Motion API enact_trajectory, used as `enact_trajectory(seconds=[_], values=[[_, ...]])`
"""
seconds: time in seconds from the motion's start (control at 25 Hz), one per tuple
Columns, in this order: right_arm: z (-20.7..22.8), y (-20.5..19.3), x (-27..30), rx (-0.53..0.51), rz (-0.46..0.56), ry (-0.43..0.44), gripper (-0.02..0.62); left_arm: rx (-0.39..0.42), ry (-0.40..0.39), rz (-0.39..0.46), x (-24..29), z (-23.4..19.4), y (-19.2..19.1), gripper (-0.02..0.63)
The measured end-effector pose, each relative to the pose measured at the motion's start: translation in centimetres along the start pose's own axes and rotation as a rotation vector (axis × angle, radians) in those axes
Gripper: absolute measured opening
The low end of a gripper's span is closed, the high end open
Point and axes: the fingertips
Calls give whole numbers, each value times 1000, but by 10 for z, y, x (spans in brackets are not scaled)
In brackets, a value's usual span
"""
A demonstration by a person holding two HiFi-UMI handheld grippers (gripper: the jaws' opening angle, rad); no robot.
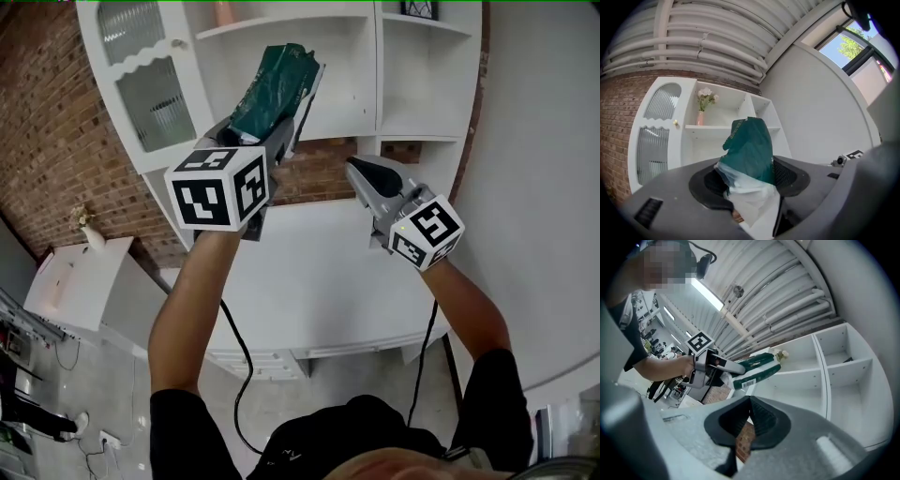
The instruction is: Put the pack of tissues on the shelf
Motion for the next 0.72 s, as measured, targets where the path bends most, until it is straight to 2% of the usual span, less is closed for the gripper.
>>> enact_trajectory(seconds=[0.24, 0.4, 0.56, 0.72], values=[[23, -11, 3, -45, -7, 28, 2, 52, 24, -15, 39, -12, 29, 242], [50, -7, 10, -85, 8, 77, 2, 87, 46, -17, 70, -19, 54, 242], [80, -14, 13, -115, 15, 136, 2, 87, 68, -12, 105, -25, 84, 243], [100, -18, 20, -132, 25, 194, 2, 115, 134, -49, 141, -47, 114, 244]])
Point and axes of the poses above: the fingertips, and each gripper's own axes: x forward along the fingers, z to its right, y out of its top, and after that the axes turned 5 degrees about y, right-handed
